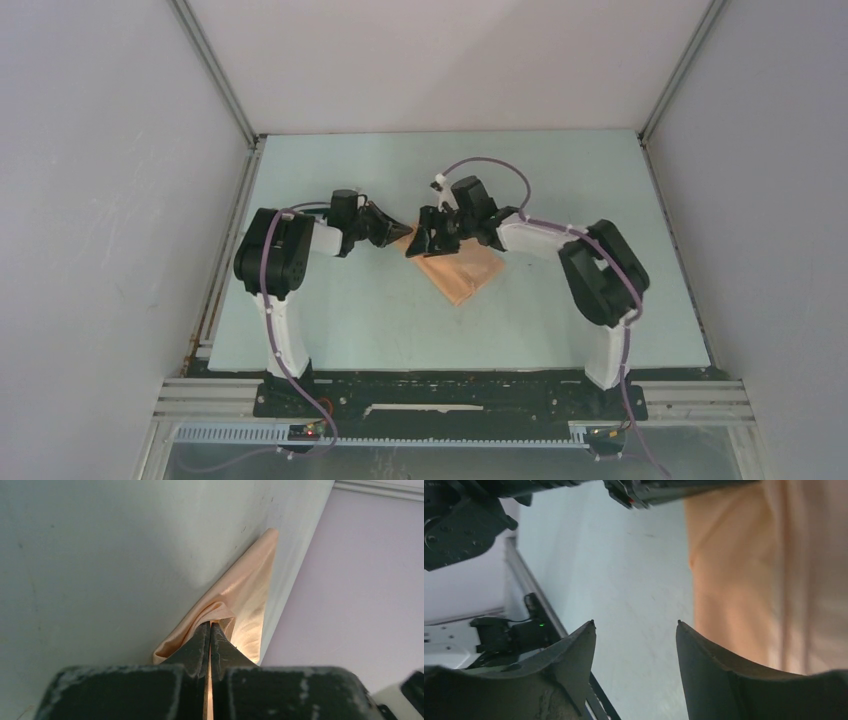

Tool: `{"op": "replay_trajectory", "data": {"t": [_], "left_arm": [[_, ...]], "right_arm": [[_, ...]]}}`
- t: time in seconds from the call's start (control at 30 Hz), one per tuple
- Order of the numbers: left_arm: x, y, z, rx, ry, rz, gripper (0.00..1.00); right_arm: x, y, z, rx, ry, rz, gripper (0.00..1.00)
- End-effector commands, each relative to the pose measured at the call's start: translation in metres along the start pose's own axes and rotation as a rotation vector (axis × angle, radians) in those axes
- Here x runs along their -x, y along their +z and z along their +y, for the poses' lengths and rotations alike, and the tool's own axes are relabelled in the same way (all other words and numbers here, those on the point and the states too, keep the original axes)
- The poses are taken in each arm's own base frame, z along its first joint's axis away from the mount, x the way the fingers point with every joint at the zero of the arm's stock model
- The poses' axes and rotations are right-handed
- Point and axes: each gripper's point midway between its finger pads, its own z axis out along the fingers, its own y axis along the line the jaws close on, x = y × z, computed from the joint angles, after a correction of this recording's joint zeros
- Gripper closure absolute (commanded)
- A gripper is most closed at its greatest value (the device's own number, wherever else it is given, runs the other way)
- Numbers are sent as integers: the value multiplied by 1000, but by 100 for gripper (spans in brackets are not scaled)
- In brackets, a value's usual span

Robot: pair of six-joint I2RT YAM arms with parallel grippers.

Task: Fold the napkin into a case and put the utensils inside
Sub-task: Smooth out the 2/3-rectangle-folded napkin at the center of the board.

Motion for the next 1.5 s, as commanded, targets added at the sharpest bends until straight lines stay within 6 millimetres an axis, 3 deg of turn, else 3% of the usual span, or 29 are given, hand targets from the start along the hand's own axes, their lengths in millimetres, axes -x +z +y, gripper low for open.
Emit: {"op": "replay_trajectory", "data": {"t": [0.0,0.1,0.23,0.43,0.77,1.0,1.3,1.47], "left_arm": [[2,3,-4,0,29,9,100],[2,2,-3,8,31,15,100],[2,3,-2,12,28,19,100],[1,5,0,17,22,25,100],[2,7,5,32,13,30,100],[1,7,6,39,15,33,100],[2,8,6,47,20,36,100],[3,4,-8,25,54,47,97]], "right_arm": [[24,21,56,430,25,1,31],[23,35,53,477,35,48,26],[11,54,31,421,58,109,20],[-10,53,3,367,132,180,7],[-50,29,-13,346,197,242,4],[-73,3,-5,359,204,278,4],[-97,-33,-21,321,239,272,4],[-103,-56,-17,280,206,253,4]]}}
